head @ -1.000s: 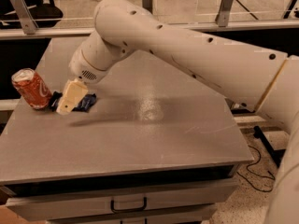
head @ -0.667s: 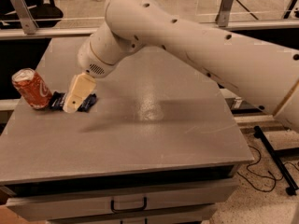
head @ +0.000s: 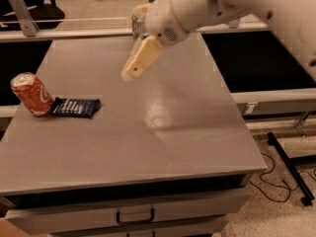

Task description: Move rxbar blueberry near coke can

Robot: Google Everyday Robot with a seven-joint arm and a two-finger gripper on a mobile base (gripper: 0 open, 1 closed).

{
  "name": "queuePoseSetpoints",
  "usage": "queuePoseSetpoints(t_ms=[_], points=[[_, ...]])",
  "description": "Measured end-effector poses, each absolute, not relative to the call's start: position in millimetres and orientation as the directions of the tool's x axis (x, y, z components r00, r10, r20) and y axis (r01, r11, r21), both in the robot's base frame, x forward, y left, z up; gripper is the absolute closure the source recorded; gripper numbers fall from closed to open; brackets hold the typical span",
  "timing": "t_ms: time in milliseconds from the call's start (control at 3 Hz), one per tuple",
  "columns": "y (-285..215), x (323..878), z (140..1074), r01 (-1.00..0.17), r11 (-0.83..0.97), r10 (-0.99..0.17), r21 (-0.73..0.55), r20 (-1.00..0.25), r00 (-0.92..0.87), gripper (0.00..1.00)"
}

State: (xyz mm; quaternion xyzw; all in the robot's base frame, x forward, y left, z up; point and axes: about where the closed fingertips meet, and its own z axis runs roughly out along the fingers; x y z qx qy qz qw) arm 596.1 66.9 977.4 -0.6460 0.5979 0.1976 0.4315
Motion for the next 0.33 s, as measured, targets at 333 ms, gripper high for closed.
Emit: queuePoseSetpoints(t_ms=[333], points=[[54.2, 600.0, 1010.9, -0.918, 0.085, -0.580, -0.388, -0.768, 0.271, 0.00]])
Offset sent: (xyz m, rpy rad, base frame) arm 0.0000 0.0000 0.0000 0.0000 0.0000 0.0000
